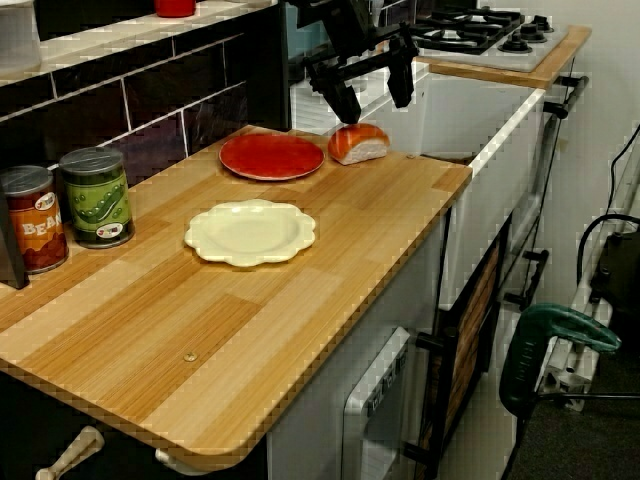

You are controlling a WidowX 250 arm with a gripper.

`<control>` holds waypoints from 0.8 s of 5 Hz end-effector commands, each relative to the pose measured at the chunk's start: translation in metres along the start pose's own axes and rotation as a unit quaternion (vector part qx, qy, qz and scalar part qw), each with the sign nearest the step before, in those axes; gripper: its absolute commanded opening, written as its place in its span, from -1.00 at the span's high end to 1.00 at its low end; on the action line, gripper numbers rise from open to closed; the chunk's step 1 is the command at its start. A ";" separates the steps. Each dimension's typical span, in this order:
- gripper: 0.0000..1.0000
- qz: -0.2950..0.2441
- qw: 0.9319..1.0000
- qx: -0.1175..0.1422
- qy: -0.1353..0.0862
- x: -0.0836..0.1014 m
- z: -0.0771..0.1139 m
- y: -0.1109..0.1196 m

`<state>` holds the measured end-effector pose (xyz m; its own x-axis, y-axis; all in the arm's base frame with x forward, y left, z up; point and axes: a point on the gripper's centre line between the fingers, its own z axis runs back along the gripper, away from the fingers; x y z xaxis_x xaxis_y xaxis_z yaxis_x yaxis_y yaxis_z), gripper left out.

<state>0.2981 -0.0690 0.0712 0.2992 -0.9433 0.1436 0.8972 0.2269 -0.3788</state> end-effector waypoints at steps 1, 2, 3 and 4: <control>-1.00 -0.003 0.999 0.042 -0.028 0.002 0.016 -0.011; -1.00 0.018 0.997 0.056 -0.044 0.003 0.013 -0.017; -1.00 0.034 0.997 0.056 -0.047 0.003 0.012 -0.019; -1.00 0.067 0.995 0.061 -0.050 0.001 0.010 -0.022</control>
<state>0.2775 -0.0755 0.0719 0.4717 -0.8690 0.1496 0.8487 0.4014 -0.3443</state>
